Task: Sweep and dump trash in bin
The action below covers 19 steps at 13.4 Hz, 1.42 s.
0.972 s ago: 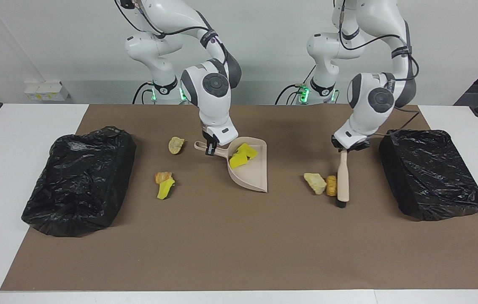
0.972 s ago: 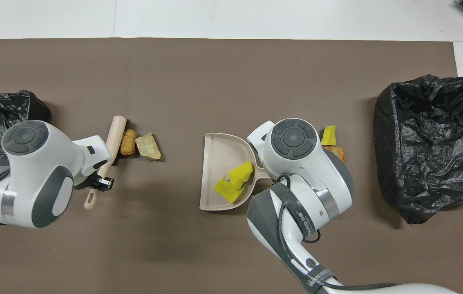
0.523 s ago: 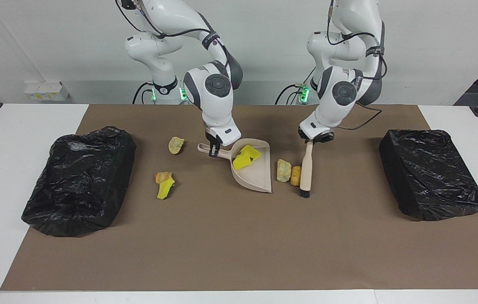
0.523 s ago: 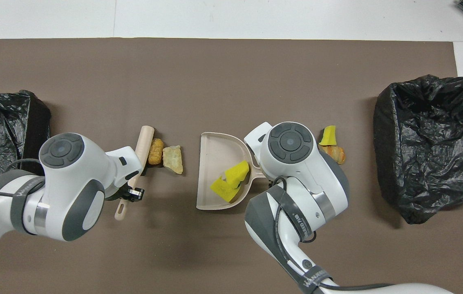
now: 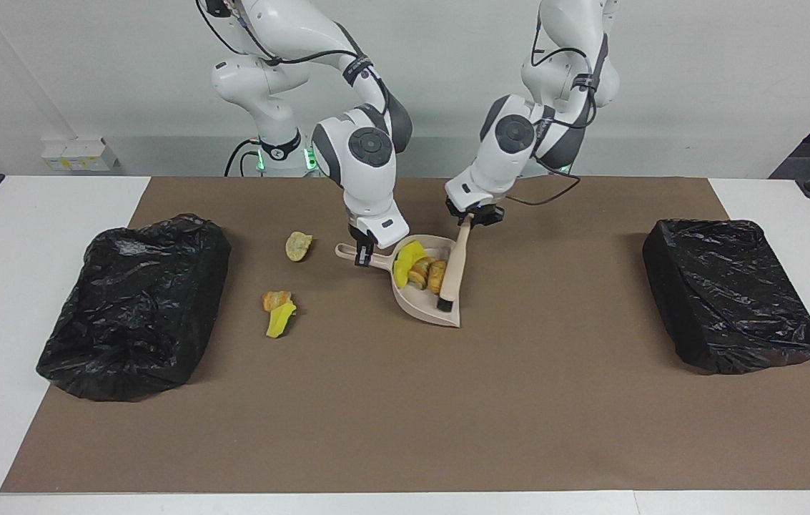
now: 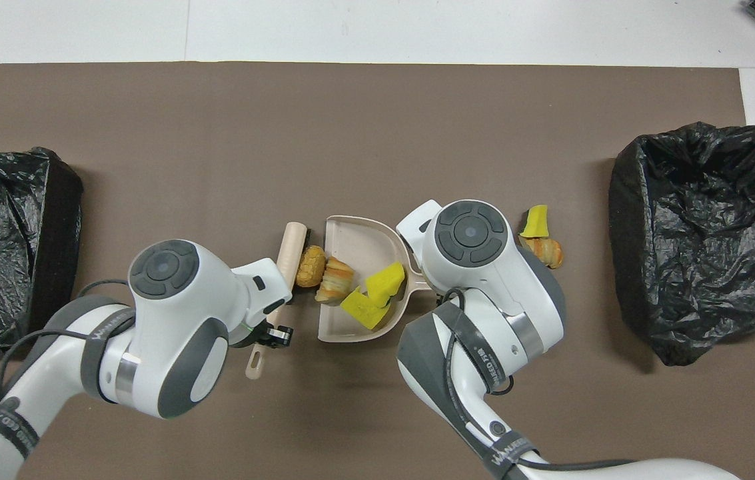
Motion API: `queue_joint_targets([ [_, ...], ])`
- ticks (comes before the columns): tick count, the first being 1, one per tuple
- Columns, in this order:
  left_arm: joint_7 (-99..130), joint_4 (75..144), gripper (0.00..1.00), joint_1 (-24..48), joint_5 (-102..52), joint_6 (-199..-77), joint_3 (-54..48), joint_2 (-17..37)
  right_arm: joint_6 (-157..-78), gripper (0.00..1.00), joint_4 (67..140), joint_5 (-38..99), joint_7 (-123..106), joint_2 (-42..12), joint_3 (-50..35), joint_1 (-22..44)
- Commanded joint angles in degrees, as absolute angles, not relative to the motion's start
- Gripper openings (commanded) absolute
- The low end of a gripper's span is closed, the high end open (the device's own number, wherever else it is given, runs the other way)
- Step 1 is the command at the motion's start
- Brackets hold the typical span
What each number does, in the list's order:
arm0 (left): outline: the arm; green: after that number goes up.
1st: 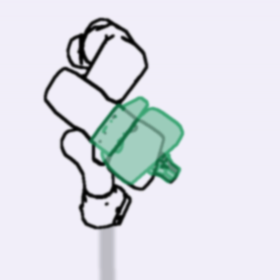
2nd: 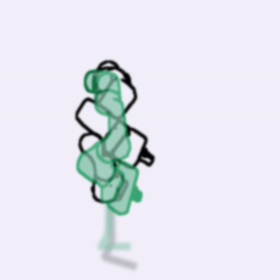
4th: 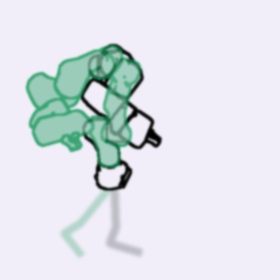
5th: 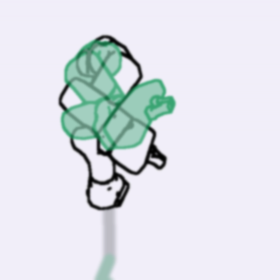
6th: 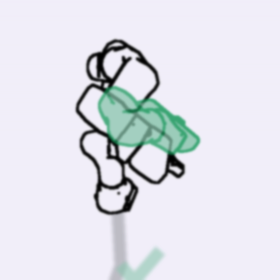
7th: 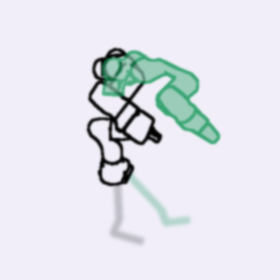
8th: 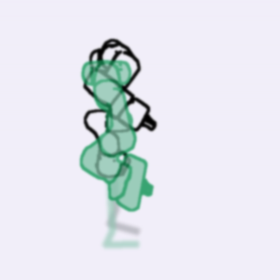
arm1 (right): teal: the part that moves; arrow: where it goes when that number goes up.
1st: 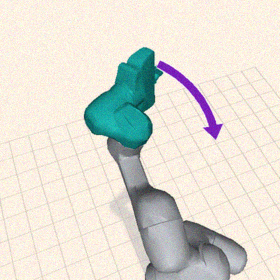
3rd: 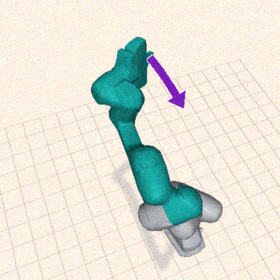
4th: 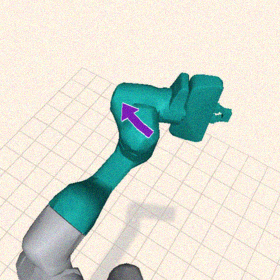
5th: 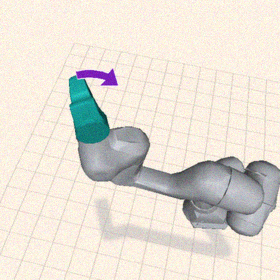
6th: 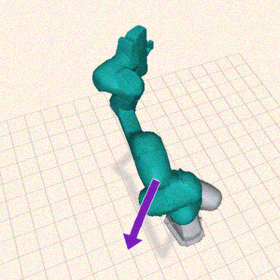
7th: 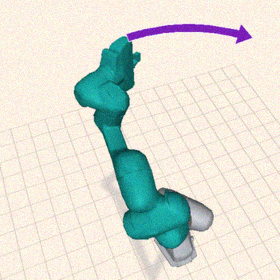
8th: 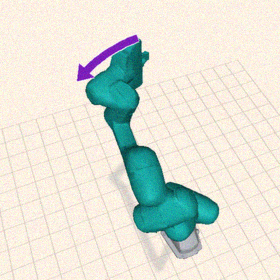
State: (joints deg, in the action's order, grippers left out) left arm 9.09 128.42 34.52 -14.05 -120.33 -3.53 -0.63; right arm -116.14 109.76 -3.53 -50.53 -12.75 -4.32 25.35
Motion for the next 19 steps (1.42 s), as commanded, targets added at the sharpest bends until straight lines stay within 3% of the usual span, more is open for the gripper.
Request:
queue_joint_targets([
  [1, 13.1, 127.2, 0.0, 35.4, -14.9, -120.5, -2.5, -0.4, -117.0, 0.0, 110.1, -2.5, -51.8, -12.1, -4.5, 24.4],
  [11, 37.3, 126.0, 0.0, 34.7, -4.9, -114.8, -2.4, -1.4, -116.6, 0.0, 109.1, 3.4, -62.9, -9.2, -4.5, 18.2],
  [14, 44.6, 126.9, 0.0, 35.9, -5.0, -114.3, -2.7, -2.5, -111.8, 0.0, 105.8, 4.9, -70.2, -8.7, -4.5, 13.6],
  [19, 52.2, 133.6, 0.0, 45.1, -5.7, -120.9, -2.9, -6.8, -107.1, 0.0, 102.8, 5.8, -79.6, -6.3, -4.3, 7.1],
])
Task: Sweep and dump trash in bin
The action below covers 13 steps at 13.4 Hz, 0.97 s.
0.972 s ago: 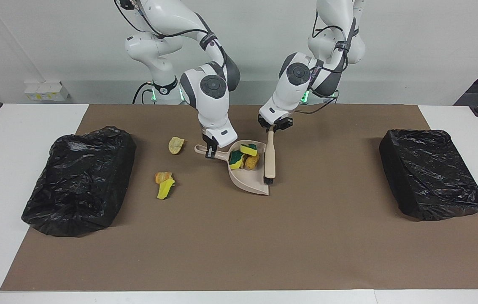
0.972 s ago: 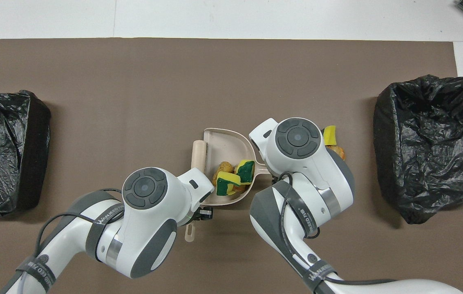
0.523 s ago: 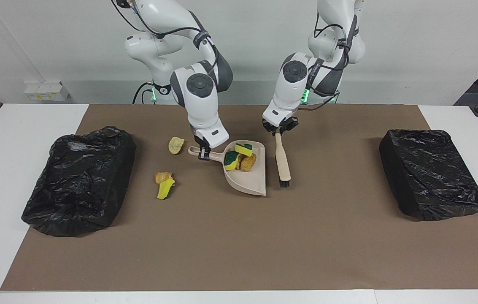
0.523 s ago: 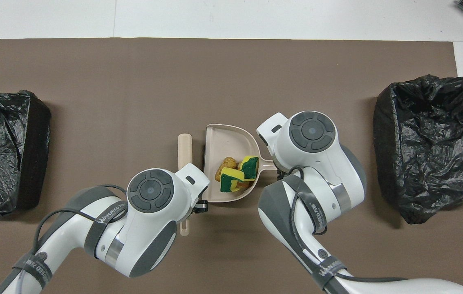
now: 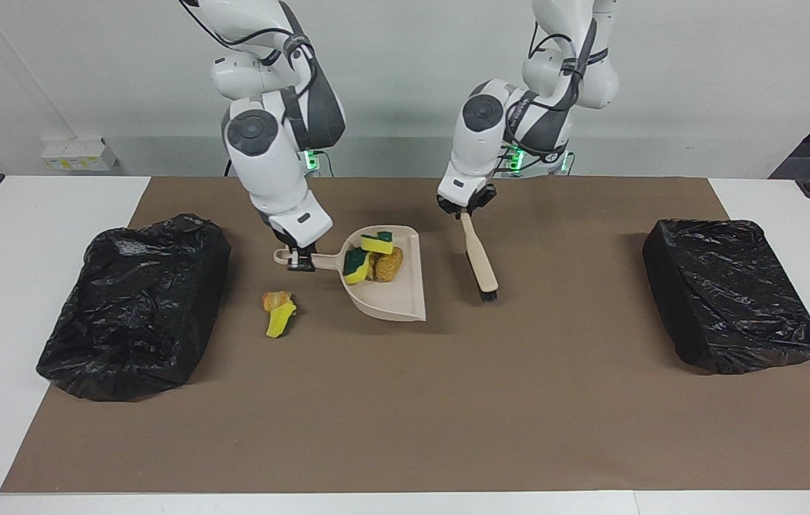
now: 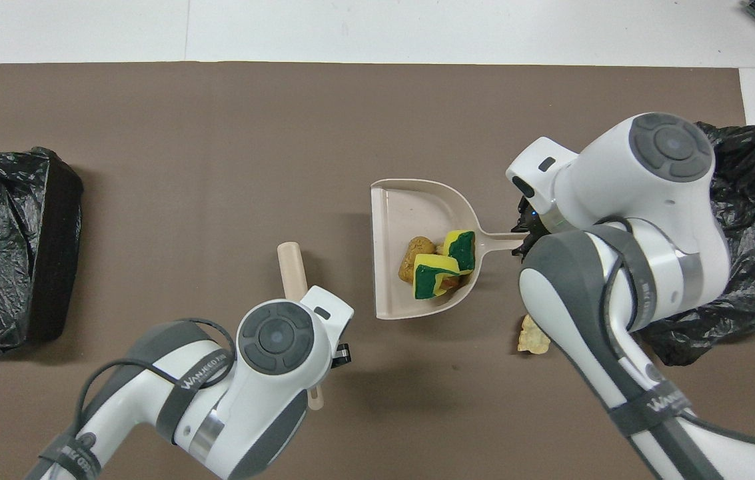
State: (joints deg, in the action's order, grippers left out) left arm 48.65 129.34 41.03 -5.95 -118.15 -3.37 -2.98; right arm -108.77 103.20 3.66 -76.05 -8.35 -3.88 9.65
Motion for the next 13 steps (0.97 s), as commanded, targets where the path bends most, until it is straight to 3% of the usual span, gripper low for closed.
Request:
queue_joint_targets([
  [1, 53.9, 134.2, 0.0, 48.3, -5.9, -121.2, -2.8, -6.9, -105.7, 0.0, 102.7, 5.9, -81.2, -5.7, -4.2, 5.6],
  [8, 57.4, 141.2, 0.0, 62.9, -12.5, -130.9, -2.8, -10.0, -96.8, 0.0, 97.6, 4.4, -95.6, -5.4, -3.7, -6.8],
  [13, 61.4, 142.6, 0.0, 64.9, -14.2, -133.1, -2.8, -7.7, -98.3, 0.0, 97.5, -0.2, -104.1, -5.4, -3.3, -16.8],
])
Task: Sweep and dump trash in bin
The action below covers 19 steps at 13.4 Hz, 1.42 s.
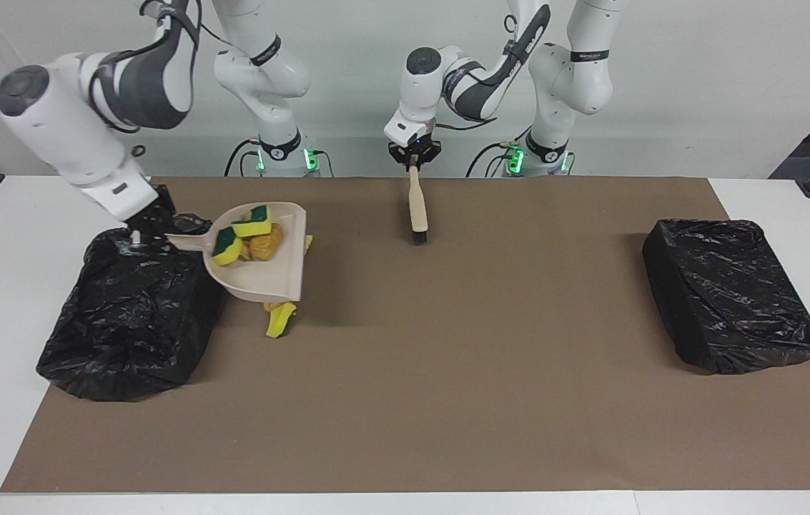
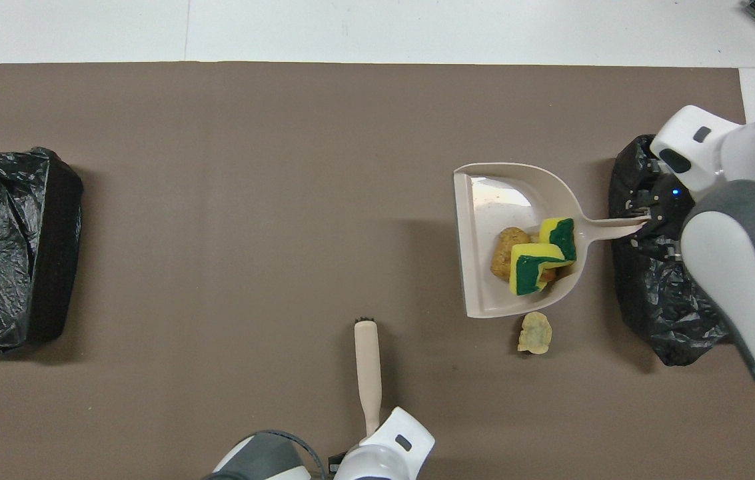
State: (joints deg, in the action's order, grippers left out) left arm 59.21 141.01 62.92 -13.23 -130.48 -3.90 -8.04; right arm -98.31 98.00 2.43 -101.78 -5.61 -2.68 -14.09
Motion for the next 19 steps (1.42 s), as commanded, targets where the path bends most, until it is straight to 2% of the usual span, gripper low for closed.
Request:
queue_joint_targets([
  [1, 62.8, 142.6, 0.0, 65.0, -14.2, -134.4, -2.8, -7.0, -100.2, 0.0, 97.5, -3.0, -105.5, -5.4, -3.3, -18.4],
  [3, 63.0, 141.8, 0.0, 64.5, -14.2, -134.1, -2.8, -6.2, -103.8, 0.0, 97.5, -4.7, -110.9, -5.5, -3.3, -21.3],
  [4, 62.7, 141.7, 0.11, 64.2, -14.2, -134.0, -2.7, -6.2, -104.1, 0.0, 97.4, -5.5, -111.9, -5.7, -3.2, -23.2],
  [6, 62.4, 141.6, 0.52, 63.1, -14.3, -133.7, -2.7, -6.3, -104.8, 0.0, 97.4, -9.7, -111.6, -5.4, -3.3, -27.1],
  [8, 61.0, 140.3, 1.0, 60.5, -14.2, -131.9, -2.5, -6.7, -108.1, 0.0, 97.4, -15.4, -111.1, -5.3, -2.4, -29.0],
  [12, 48.1, 130.6, 1.0, 52.0, -11.0, -119.6, -2.3, -6.4, -109.2, 0.0, 97.4, -27.3, -104.7, -5.3, -2.3, -29.8],
  [19, 28.5, 112.3, 1.0, 34.8, -2.3, -103.8, -2.0, -6.9, -103.8, 0.0, 97.6, -49.9, -93.8, -2.3, -3.3, -22.5],
])
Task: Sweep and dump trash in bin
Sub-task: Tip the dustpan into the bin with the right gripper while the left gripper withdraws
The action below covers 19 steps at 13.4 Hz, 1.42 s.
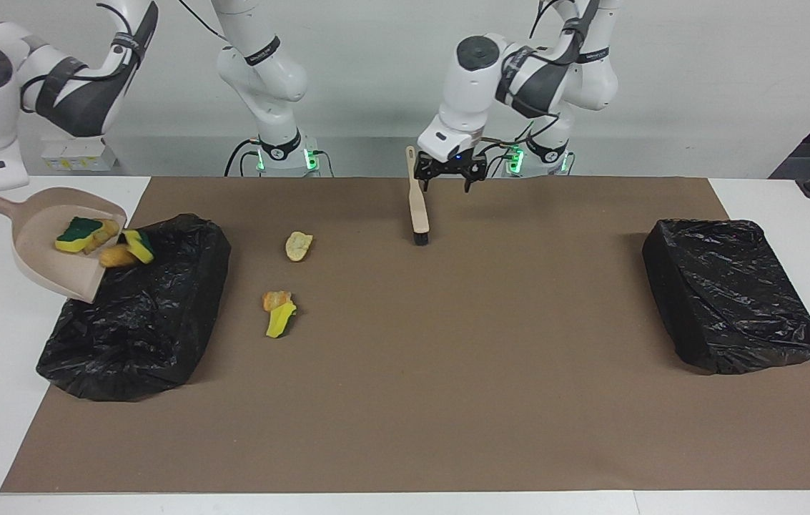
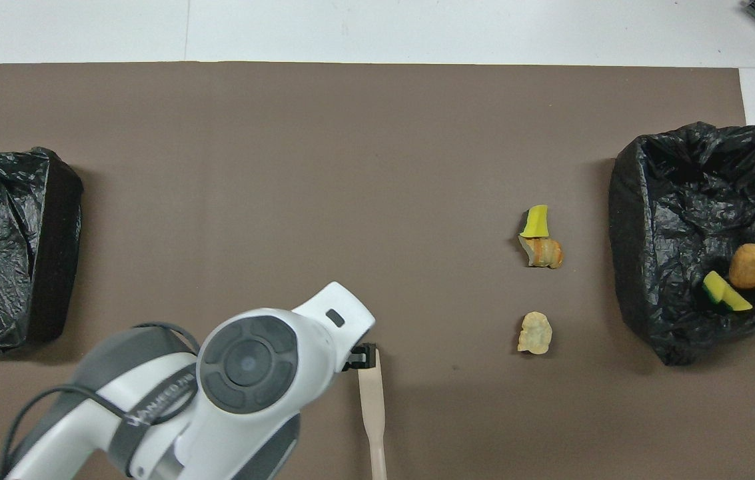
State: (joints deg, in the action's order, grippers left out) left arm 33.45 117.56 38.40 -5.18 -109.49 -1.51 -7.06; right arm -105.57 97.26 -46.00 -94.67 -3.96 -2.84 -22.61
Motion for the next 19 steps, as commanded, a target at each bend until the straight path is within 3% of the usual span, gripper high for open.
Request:
queue_joint_targets([
  [1, 25.4, 109.7, 1.0, 32.6, -0.8, -102.1, -2.0, -6.7, -103.5, 0.0, 97.6, -51.4, -94.4, -1.2, -3.3, -22.5],
  [6, 8.4, 94.5, 1.0, 19.9, 0.4, -95.7, -1.9, -5.7, -103.3, 0.0, 97.7, -53.2, -94.6, 1.6, -3.8, -21.5],
  [8, 4.6, 89.5, 1.0, 15.0, 0.4, -91.1, -1.8, -5.1, -103.3, 0.0, 97.6, -46.7, -94.3, 1.3, -4.7, -21.0],
  [13, -2.9, 78.1, 1.0, 11.6, 0.3, -83.1, -1.0, -1.2, -103.3, 0.0, 99.4, -23.5, -89.9, 1.8, -5.0, -20.6],
  [19, -6.3, 77.4, 1.0, 10.1, 0.4, -80.9, -0.9, -0.7, -95.8, 0.0, 100.7, -10.6, -51.3, -0.2, -5.9, -5.7],
])
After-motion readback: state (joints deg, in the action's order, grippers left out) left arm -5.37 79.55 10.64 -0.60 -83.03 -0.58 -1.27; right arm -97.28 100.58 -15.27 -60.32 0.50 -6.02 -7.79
